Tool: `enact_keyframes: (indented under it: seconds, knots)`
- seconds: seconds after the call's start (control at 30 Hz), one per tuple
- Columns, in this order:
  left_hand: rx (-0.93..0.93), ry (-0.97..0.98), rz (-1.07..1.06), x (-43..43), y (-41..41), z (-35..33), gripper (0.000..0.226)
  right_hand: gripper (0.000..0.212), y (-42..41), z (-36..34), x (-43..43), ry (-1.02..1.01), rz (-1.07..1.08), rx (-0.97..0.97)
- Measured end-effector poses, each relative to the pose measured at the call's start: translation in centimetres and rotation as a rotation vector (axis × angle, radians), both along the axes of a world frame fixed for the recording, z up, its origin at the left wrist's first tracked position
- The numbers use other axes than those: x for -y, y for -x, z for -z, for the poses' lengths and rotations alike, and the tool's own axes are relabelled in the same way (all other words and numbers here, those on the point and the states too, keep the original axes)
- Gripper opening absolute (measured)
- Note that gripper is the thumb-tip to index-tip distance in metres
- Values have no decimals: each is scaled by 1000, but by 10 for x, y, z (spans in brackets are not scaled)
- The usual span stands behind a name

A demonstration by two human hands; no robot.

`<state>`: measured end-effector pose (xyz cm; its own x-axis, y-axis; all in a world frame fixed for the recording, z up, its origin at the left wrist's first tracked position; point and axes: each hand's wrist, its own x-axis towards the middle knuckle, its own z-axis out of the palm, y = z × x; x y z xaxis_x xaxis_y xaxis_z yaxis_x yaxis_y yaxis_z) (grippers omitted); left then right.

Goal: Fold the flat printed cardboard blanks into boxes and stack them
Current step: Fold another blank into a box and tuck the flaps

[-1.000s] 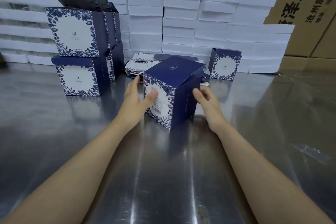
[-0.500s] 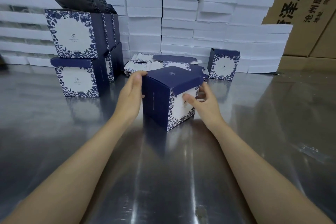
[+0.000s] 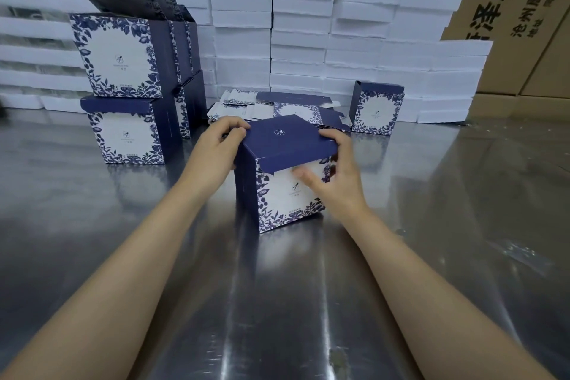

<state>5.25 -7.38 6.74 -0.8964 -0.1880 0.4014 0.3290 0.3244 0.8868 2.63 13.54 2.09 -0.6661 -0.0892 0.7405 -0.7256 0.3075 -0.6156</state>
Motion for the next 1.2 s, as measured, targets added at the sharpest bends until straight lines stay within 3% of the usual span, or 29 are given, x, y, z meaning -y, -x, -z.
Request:
enact_keyframes:
  seconds: [0.1, 0.3, 0.47, 0.6, 0.8, 1.0, 1.07, 1.2]
  knots:
    - [-11, 64, -46, -5, 3, -4, 28, 49, 1, 2, 0, -8, 6, -33]
    - [-38, 202, -93, -6, 2, -7, 36, 49, 2, 5, 2, -33, 27, -29]
    - [-49, 313, -110, -4, 3, -13, 34, 50, 1, 5, 5, -27, 45, -46]
    - [-19, 265, -76, -5, 1, -16, 30, 55, 1, 4, 7, -19, 69, -122]
    - [135, 312, -152, -2, 3, -25, 22, 61, -3, 2, 10, -21, 76, -130]
    - [186, -2, -36, -3, 15, -28, 14, 60, -3, 3, 13, 8, 80, -116]
    - [267, -22, -28, 1, 18, -31, 8, 62, -2, 4, 15, 30, 78, -117]
    - [375, -91, 9, 5, 26, -31, 17, 63, 3, 6, 16, 52, 78, -136]
